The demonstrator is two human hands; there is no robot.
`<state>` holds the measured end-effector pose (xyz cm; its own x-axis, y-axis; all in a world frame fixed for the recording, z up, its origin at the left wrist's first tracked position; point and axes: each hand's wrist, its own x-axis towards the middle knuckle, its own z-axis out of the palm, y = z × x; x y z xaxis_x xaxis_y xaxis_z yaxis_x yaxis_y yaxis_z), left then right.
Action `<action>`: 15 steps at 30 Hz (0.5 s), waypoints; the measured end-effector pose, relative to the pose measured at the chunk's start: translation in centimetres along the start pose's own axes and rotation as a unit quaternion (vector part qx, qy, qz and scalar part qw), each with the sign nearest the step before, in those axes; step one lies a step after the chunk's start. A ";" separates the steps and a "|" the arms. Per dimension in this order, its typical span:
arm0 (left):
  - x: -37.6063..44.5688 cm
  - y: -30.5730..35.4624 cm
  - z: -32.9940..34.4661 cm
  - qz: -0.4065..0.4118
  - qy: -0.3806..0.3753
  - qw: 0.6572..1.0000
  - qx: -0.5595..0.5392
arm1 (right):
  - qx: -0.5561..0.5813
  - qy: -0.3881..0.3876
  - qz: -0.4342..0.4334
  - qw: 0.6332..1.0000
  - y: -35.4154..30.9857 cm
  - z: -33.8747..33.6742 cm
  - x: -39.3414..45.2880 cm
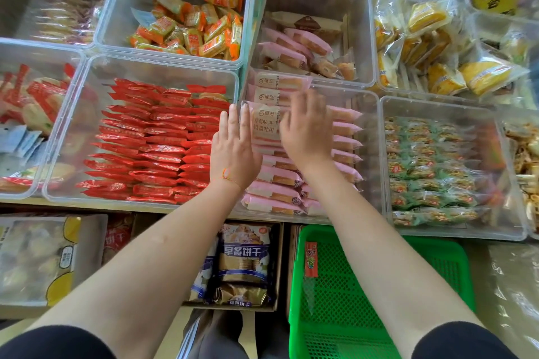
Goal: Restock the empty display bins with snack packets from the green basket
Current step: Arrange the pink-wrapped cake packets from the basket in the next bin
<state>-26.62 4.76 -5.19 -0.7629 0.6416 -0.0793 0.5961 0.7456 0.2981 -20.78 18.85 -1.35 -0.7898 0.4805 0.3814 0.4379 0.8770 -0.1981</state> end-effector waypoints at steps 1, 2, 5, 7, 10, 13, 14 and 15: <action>0.1 0.0 0.1 -0.002 0.003 1.000 0.001 | 0.016 0.004 -0.053 0.998 -0.8 0.8 -0.6; 0.1 0.0 0.3 -0.005 0.007 1.000 0.002 | 0.019 -0.004 -0.097 0.995 -1.5 1.6 -1.1; 0.2 0.1 0.5 -0.029 0.019 0.999 -0.006 | -0.050 -0.060 -0.161 0.984 -1.4 4.5 -1.7; 0.2 0.1 0.6 -0.036 0.021 0.999 -0.006 | -0.095 -0.103 -0.154 0.978 -0.4 5.8 -1.0; 0.3 0.0 0.7 -0.034 0.014 0.999 0.004 | -0.131 -0.150 -0.156 0.967 0.8 6.9 0.4; 0.3 0.0 0.5 -0.029 0.000 1.000 0.009 | -0.161 -0.170 -0.165 0.958 0.9 7.2 1.0; 0.3 0.1 0.4 -0.029 -0.004 1.000 0.012 | -0.165 -0.175 -0.162 0.957 0.8 7.1 1.1; 0.2 0.1 0.4 -0.029 -0.007 0.999 0.015 | -0.164 -0.178 -0.160 0.957 0.7 6.9 1.0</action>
<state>-26.65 5.04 -5.55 -0.7930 0.5993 -0.1100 0.5578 0.7867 0.2645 -24.28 19.99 -7.34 -0.9766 0.2124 0.0327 0.2147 0.9573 0.1935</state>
